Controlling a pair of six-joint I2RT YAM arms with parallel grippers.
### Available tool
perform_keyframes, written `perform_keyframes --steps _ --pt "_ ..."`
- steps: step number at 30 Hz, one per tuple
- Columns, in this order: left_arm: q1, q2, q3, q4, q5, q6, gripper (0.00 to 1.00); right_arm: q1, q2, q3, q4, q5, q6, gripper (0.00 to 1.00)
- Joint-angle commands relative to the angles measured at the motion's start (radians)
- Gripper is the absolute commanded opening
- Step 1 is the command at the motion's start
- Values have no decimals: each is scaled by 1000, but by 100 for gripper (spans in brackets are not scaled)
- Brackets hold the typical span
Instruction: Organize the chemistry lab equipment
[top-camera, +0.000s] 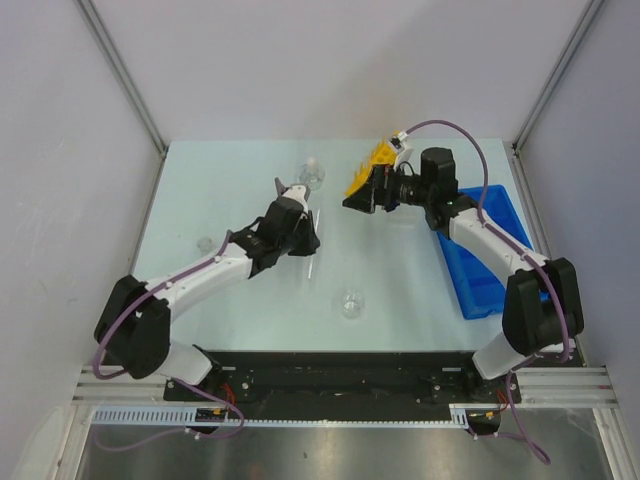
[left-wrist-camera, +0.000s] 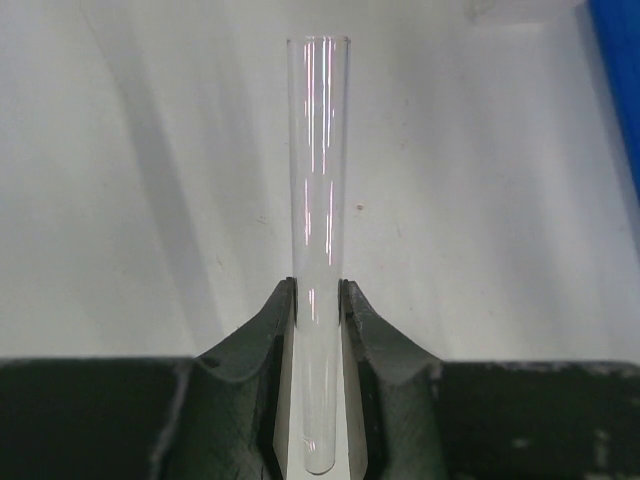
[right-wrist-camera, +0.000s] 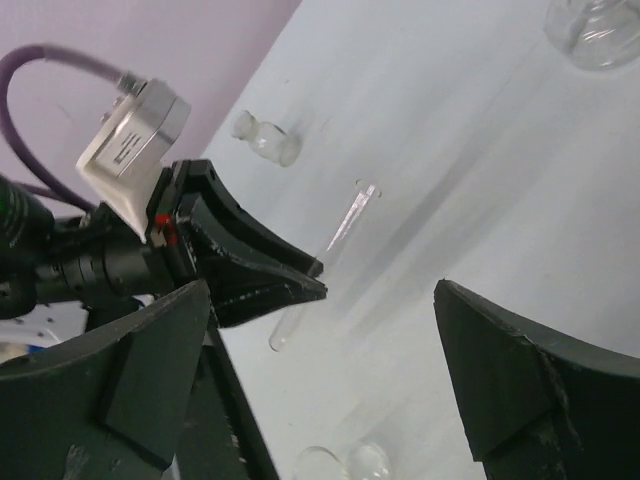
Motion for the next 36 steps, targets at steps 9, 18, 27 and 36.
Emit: perform_keyframes --steps 9,18,27,36 --pt "-2 -181 -97 218 190 52 13 97 117 -1 155 41 405 99" --pt "-22 -198 -93 228 220 62 14 133 161 -1 183 41 456 91" --pt "-33 -183 -84 224 227 65 14 131 171 -1 191 46 424 50" --pt "-33 -183 -74 216 213 54 22 136 138 -1 180 58 335 16"
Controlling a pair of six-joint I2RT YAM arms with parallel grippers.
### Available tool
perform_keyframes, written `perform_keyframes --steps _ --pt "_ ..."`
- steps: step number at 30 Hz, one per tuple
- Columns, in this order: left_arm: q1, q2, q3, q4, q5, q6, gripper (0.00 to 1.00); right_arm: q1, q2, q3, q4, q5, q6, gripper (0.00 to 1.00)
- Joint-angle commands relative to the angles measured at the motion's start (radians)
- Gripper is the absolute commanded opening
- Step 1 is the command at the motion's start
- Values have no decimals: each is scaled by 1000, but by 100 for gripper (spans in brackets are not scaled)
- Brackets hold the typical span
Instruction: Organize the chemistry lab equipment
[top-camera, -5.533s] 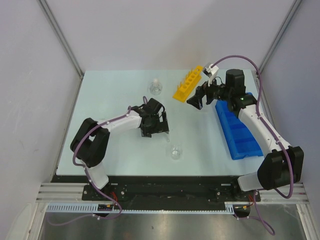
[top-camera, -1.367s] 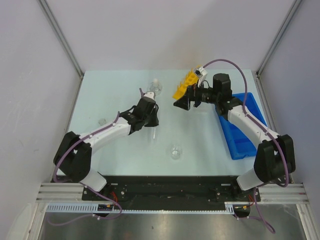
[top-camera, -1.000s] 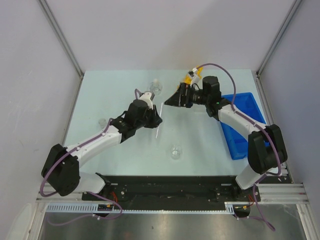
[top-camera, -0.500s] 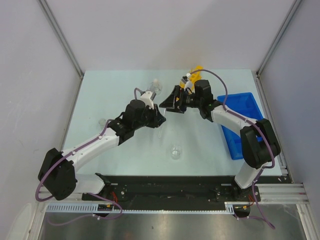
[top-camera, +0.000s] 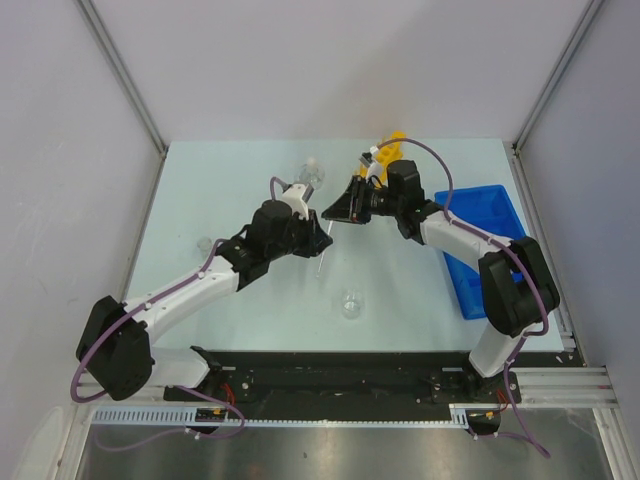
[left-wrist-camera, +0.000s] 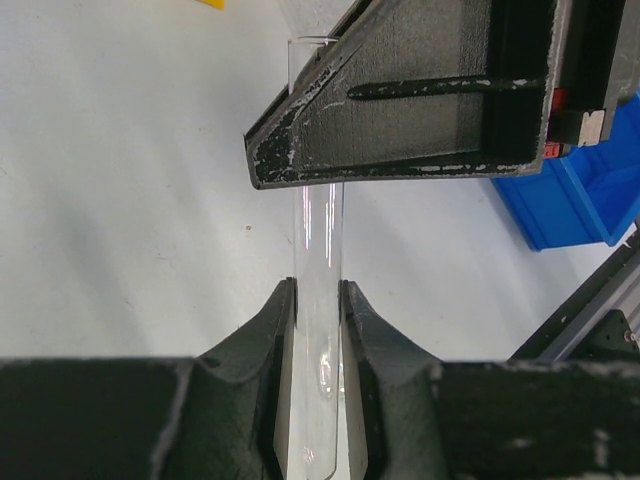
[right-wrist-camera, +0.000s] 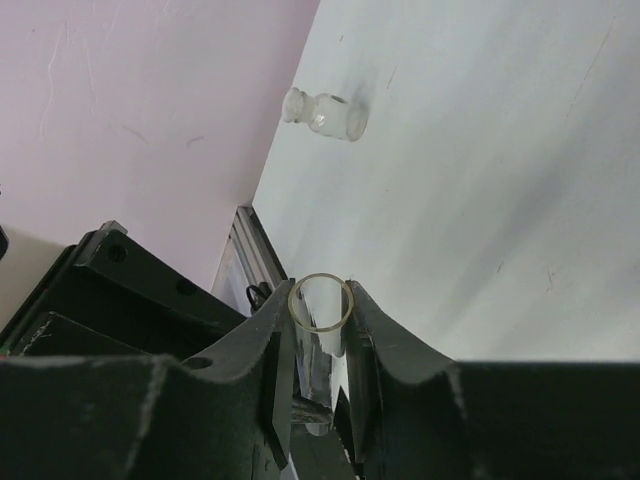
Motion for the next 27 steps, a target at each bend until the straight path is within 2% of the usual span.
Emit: perform_keyframes --steps 1,4,5,7,8,11,16,22,27 --pt "-6 -17 19 39 11 13 25 2 -36 4 18 24 -75 15" --pt "-6 -31 19 41 11 0 37 5 -48 7 16 27 -100 15" --pt "-6 -38 19 39 8 -3 47 3 -49 10 12 28 -109 14" --pt "-6 -51 19 39 -1 -10 60 2 -52 24 -7 33 -143 14" --pt "-5 -57 17 34 -7 -13 71 0 -54 30 -11 33 -154 14" --pt "0 -94 13 18 -33 -18 85 -10 -57 54 -39 40 -212 13" --pt "49 -198 -18 -15 -46 -13 93 -94 -54 129 -97 63 -322 13" --pt "130 -339 -82 -114 -55 22 95 -213 10 319 -213 91 -439 13" --pt "179 -440 -144 -182 -79 43 95 -251 110 488 -330 190 -646 13"
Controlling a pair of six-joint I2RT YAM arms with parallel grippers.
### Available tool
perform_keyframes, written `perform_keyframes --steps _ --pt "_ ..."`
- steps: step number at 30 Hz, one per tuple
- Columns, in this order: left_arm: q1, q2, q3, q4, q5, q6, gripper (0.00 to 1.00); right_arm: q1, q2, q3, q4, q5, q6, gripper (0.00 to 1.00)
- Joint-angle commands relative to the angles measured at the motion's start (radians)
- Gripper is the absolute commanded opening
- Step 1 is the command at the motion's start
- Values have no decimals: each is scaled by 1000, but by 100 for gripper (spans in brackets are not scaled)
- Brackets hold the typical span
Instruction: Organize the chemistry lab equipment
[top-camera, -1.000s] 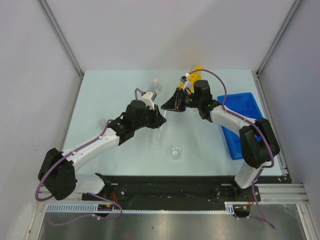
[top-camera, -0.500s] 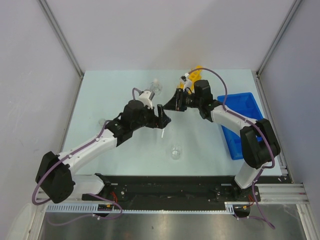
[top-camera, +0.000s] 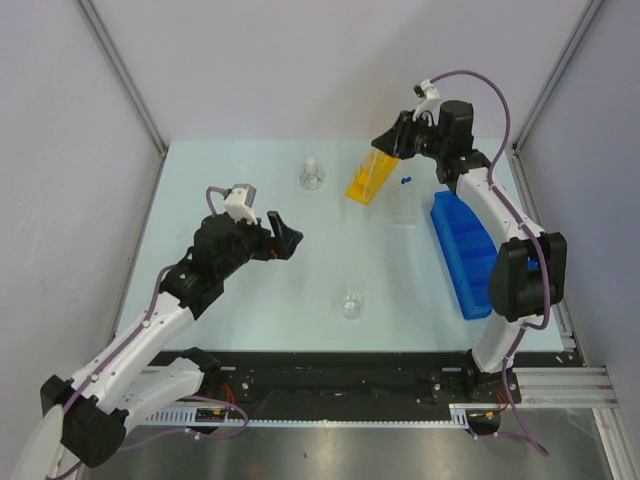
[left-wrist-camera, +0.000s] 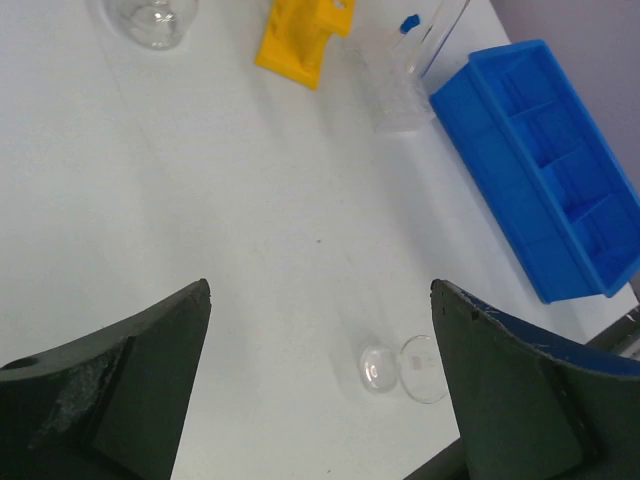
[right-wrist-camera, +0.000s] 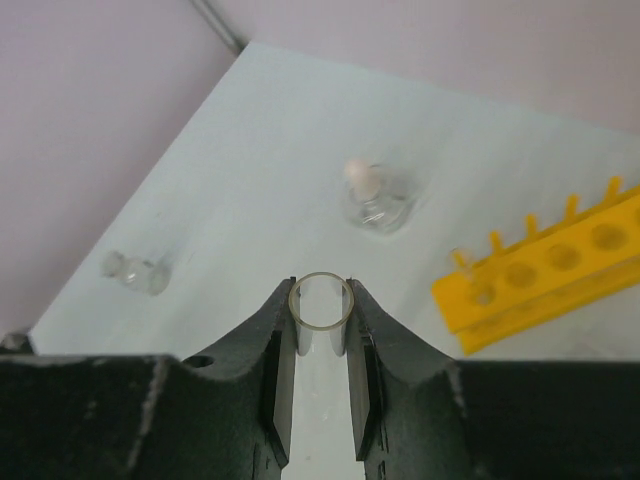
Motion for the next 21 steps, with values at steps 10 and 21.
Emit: perform_keyframes --steps 10,21 --pt "53 -184 -55 -191 -108 40 96 -24 247 388 -110 203 -296 13" --pt "55 -189 -49 -228 -128 38 96 -28 365 523 -89 245 -297 14"
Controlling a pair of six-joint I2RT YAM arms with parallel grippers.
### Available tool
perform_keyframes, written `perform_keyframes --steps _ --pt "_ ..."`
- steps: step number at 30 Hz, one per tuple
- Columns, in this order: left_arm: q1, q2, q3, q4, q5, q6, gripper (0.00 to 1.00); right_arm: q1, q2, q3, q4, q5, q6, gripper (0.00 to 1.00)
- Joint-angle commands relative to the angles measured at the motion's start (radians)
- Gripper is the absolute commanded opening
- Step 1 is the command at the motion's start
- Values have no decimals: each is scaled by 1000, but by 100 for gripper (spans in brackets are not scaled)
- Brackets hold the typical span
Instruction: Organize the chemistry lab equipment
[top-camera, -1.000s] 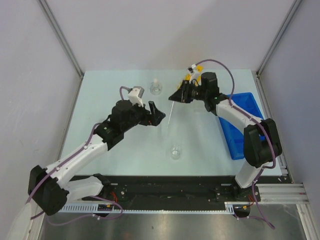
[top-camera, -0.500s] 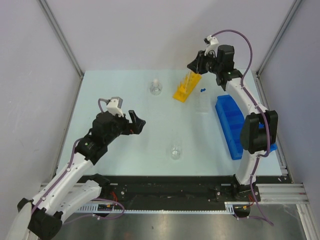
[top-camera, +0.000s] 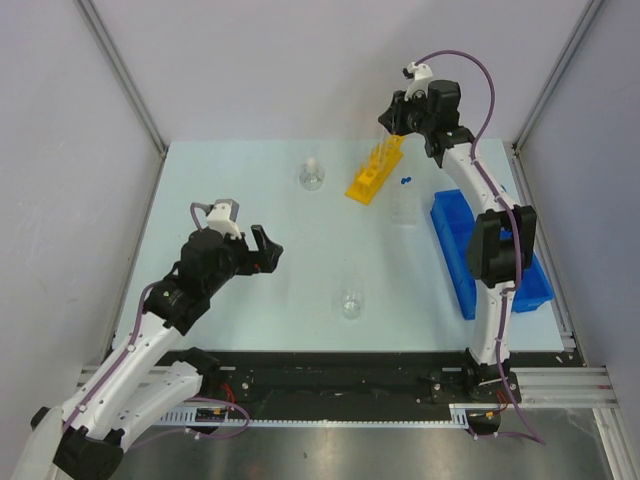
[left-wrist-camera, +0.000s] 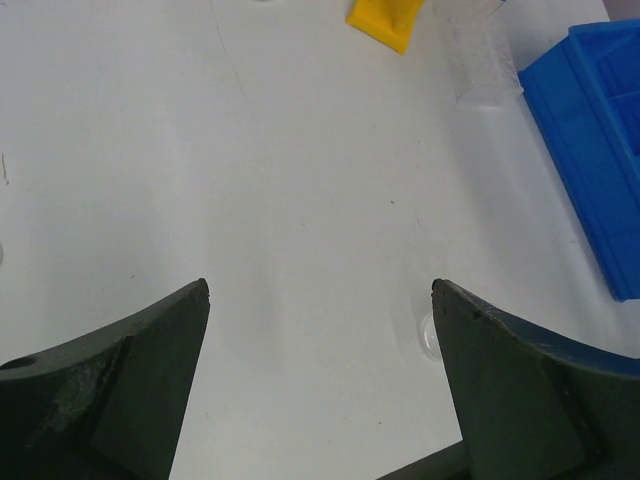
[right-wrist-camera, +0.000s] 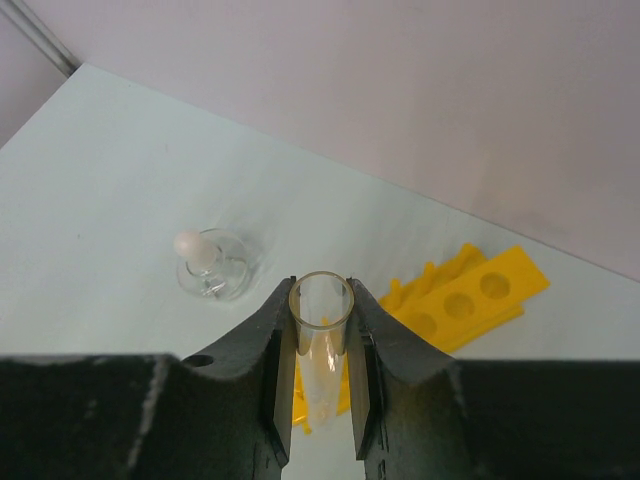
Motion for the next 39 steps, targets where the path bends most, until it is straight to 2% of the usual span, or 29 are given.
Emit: perform_keyframes --steps 1,28,39 --pt "9 -9 16 -13 -20 14 96 -4 43 95 38 23 -8 14" --pt "17 25 20 -28 -26 23 96 13 184 206 57 29 -22 14" --pt "20 33 19 -23 -24 26 96 18 193 171 46 -5 -56 16"
